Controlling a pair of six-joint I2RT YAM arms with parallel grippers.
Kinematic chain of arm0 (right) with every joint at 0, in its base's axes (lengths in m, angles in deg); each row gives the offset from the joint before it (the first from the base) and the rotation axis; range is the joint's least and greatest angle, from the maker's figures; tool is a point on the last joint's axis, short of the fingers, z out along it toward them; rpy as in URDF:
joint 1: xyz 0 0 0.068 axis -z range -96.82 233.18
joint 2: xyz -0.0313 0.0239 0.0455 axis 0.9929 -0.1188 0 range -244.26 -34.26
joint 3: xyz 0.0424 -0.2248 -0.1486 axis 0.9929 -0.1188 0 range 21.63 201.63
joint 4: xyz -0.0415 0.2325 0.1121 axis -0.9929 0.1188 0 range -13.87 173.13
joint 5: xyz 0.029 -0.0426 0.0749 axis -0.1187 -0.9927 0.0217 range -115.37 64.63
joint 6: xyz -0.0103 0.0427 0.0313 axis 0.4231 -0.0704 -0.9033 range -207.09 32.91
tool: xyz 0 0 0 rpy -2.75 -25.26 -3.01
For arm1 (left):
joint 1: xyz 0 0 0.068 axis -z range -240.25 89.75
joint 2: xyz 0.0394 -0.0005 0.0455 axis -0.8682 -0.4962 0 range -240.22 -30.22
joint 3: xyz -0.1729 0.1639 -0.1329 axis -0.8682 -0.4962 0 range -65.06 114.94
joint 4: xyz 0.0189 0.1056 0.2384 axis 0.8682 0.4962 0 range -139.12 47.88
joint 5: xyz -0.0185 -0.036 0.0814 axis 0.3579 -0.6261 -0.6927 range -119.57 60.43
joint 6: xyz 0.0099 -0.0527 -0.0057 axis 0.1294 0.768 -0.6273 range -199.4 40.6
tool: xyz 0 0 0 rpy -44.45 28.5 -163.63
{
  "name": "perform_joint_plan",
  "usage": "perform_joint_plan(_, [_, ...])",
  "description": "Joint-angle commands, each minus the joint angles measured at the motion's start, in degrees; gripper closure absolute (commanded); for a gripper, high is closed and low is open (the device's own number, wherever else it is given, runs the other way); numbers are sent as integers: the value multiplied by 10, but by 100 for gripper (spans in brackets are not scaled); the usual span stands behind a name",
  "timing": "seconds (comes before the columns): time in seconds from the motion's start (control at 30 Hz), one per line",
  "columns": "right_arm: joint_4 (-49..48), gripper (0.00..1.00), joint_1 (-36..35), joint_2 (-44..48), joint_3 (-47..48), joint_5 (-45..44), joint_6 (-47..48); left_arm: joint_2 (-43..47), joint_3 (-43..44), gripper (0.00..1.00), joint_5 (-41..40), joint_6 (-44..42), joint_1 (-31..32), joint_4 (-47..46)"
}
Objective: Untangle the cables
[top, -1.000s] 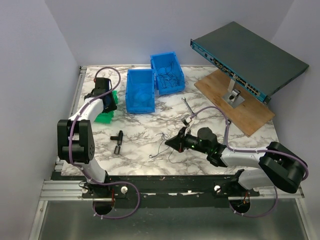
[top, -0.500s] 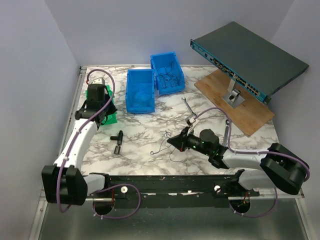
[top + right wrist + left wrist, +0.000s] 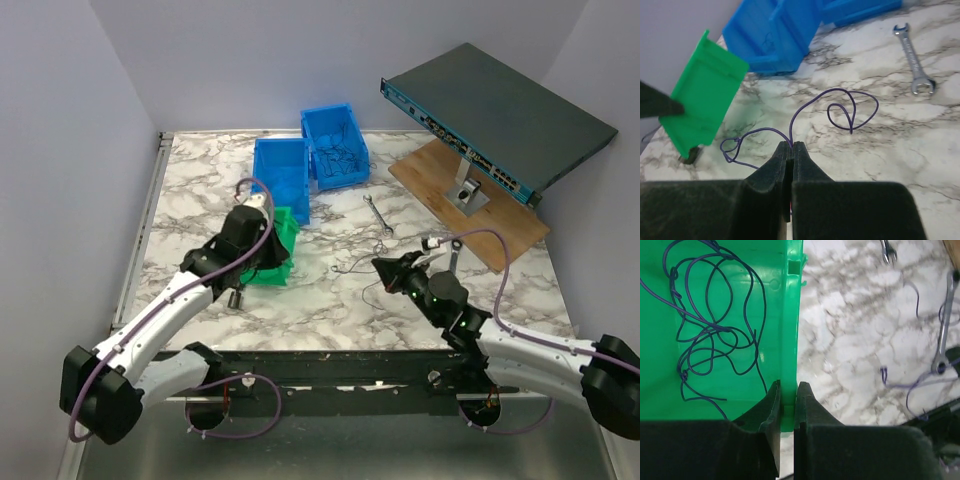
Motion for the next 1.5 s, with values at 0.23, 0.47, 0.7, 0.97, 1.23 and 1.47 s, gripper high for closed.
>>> perform_joint_plan(0.23, [78,99,-1,83,-39,-129,-15,-116,-35,100,-94,136,230,-171])
perform_joint_plan(0.47, [137,99,-2,125,-30,-147,-23,-296,130,97,-154,121,293,-114])
perform_joint_plan(0.7, [294,99,-2,191,20,-130,-52,-270,125,41,-152,88,310,-145])
perform_joint_plan(0.97, [442,99,-2,216,119,-39,-61,-171,102,6,-166,48,310,-80])
perform_joint_plan(1.23, [439,99,-1,158,208,124,-5,63,7,1,-126,22,247,-30])
perform_joint_plan(1.47, [375,99,-2,0,296,337,10,221,-35,2,-106,17,161,38])
